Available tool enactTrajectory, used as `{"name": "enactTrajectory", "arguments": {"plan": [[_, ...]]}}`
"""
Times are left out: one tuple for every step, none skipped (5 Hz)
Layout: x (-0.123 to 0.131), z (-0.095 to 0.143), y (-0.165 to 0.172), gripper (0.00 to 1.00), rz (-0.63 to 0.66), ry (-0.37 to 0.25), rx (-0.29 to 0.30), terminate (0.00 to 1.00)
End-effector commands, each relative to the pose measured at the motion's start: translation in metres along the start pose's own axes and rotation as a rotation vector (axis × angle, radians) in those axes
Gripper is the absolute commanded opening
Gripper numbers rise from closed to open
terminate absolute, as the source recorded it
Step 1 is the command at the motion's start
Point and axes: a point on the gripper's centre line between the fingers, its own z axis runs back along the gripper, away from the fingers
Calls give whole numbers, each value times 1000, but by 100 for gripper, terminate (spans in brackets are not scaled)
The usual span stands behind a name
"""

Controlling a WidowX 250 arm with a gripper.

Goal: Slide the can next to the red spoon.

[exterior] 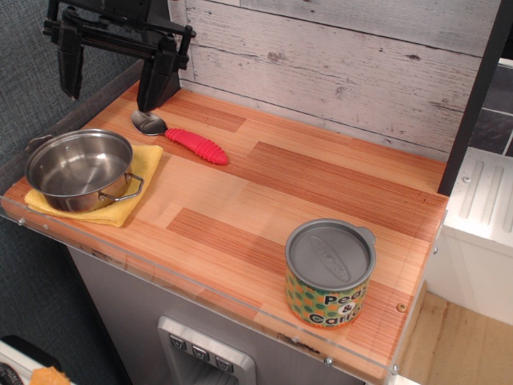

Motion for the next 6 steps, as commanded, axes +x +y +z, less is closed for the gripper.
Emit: {"name": "enactTrajectory", "arguments": {"plan": [[0, 0, 0, 100, 0, 0, 0, 0], [-23, 8, -10, 100, -65, -20, 8, 0], [-50, 13, -35, 100, -62, -68, -41, 0], [-78, 17, -62, 100, -62, -68, -131, 0], [-119, 14, -93, 100, -191, -60, -174, 0], [-150, 7, -118, 100, -276, 7, -268, 0]]}}
